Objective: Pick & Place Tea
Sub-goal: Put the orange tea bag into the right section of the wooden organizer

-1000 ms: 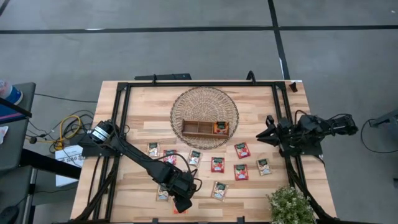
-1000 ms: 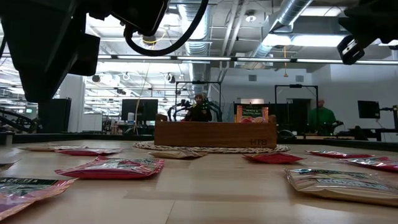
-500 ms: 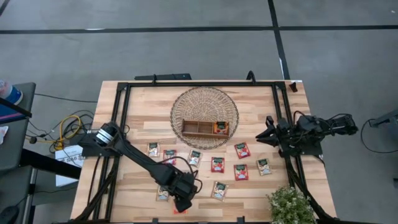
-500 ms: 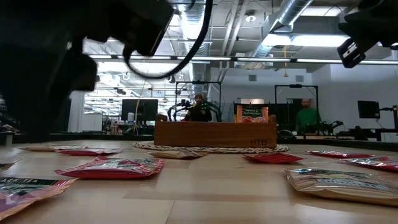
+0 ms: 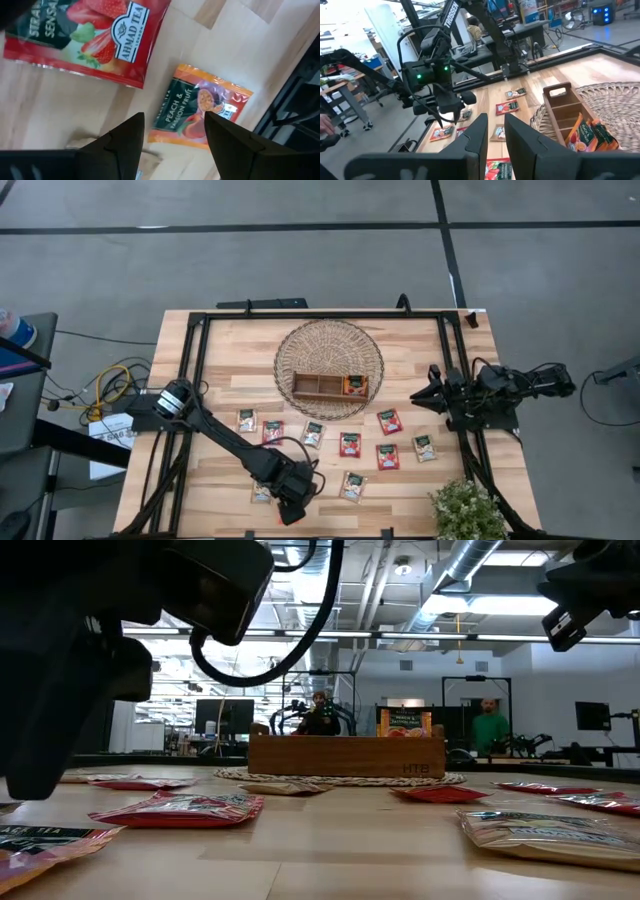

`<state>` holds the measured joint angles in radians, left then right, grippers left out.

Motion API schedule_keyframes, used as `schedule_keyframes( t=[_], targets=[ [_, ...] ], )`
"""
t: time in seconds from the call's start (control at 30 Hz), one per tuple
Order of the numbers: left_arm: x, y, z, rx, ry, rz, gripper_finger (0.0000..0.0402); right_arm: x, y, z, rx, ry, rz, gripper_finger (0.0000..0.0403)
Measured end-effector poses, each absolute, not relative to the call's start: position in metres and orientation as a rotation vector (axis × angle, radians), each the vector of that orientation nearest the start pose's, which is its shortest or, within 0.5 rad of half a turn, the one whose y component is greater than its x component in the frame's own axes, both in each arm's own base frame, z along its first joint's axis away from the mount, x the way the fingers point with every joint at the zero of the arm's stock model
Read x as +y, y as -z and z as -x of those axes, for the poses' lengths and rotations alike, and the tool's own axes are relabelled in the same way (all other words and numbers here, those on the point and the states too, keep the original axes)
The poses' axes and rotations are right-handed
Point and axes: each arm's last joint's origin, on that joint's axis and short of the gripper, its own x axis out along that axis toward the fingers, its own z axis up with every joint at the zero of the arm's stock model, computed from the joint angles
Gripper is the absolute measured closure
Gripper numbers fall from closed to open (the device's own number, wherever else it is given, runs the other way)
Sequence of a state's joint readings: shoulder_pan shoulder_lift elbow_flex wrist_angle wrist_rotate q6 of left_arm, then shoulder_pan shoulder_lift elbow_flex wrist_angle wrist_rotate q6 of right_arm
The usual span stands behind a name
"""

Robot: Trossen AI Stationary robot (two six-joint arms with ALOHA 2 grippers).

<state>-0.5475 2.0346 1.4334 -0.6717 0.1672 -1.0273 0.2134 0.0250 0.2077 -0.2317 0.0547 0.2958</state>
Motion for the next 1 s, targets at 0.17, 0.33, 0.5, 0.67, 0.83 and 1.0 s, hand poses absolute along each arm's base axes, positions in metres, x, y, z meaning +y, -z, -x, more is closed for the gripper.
schedule_keyframes(
  t=[0.17,0.33,0.5,0.67,0.83,1.0],
  targets=[
    [-0.217,-0.144,-0.344,1.448,-0.079,0.577,0.0202,0.016,-0.209,-0.081,0.072,-0.150,-0.299,0.0347],
    [-0.219,-0.124,-0.347,1.500,-0.065,0.537,0.0205,0.016,-0.209,-0.081,0.073,-0.149,-0.312,0.0347],
    [-0.218,-0.123,-0.346,1.503,-0.053,0.473,0.0235,0.016,-0.209,-0.081,0.074,-0.144,-0.334,0.0347],
    [-0.219,-0.122,-0.344,1.485,-0.054,0.412,0.0299,0.016,-0.209,-0.081,0.074,-0.140,-0.335,0.0347],
    [-0.218,-0.121,-0.343,1.472,-0.063,0.388,0.0358,0.015,-0.209,-0.081,0.071,-0.119,-0.335,0.0347],
    [-0.218,-0.121,-0.344,1.466,-0.087,0.402,0.0397,0.014,-0.207,-0.081,0.083,-0.093,-0.332,0.0347]
  ],
)
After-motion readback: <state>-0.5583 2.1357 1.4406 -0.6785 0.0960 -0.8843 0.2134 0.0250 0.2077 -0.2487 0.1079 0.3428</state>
